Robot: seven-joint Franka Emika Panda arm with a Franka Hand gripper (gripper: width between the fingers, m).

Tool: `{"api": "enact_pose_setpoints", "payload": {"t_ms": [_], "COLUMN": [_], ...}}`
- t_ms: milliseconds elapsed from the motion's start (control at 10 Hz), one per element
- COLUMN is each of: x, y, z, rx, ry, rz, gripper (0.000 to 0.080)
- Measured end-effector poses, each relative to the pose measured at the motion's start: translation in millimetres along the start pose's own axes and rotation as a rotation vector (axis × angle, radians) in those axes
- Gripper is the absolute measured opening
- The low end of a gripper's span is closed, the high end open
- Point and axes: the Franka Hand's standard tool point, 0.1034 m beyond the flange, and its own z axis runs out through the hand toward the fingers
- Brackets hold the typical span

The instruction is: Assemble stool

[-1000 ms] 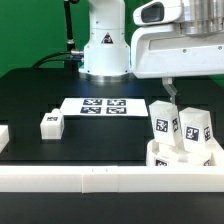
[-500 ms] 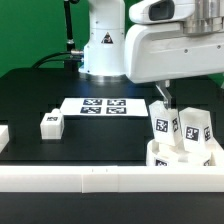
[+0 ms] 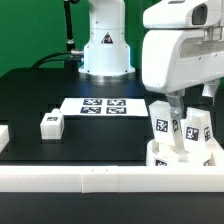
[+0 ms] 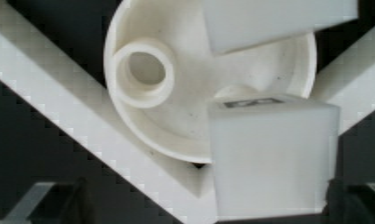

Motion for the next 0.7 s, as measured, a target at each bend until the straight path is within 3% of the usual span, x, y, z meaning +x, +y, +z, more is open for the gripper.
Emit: {"api": "enact_pose_setpoints", "payload": {"t_ms": [700], "x": [-0.2], "y": [-2.0], "z": [2.6], "rx": [0.002], "ry": [-0.003], "rz": [0.150], "gripper": [0.0649]}}
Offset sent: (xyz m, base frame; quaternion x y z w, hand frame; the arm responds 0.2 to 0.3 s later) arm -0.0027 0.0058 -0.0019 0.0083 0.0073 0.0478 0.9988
